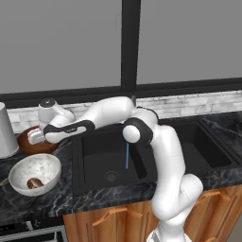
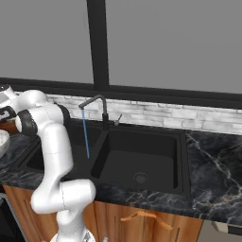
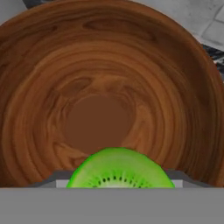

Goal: Pick the mushrooms from the sink and place them in one bowl. Place the kiwi in the other bowl. Then turn off the sink faucet.

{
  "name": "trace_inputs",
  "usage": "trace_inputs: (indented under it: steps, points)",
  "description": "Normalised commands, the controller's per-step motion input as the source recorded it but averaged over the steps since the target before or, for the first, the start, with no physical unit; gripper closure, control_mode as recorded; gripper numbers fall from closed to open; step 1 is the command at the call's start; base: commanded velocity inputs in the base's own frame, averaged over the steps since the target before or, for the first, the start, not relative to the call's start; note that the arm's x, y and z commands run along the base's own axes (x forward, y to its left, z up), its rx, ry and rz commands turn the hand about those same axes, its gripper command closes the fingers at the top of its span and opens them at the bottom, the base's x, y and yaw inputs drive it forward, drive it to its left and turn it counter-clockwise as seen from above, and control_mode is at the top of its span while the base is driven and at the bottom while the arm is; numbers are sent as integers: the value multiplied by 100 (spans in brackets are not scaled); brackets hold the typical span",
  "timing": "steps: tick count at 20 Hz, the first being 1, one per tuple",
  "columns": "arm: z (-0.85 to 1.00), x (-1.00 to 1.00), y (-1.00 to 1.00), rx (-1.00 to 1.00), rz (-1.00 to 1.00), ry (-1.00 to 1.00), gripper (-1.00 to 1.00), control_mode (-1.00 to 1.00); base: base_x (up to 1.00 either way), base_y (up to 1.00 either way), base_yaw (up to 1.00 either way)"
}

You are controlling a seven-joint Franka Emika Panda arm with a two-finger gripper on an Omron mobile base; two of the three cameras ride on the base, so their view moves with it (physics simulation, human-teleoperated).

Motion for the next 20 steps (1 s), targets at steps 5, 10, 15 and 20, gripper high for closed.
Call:
trace_inputs:
  steps: [5,10,15,20]
  points:
    - [10,0,7,0,1,0,-100,-100,0,0,0]
    - [25,-5,5,0,0,0,-100,-100,0,0,0]
    - [32,-13,0,0,0,0,-100,-100,0,0,0]
    - [53,-54,-1,0,0,-6,-100,-100,0,0,0]
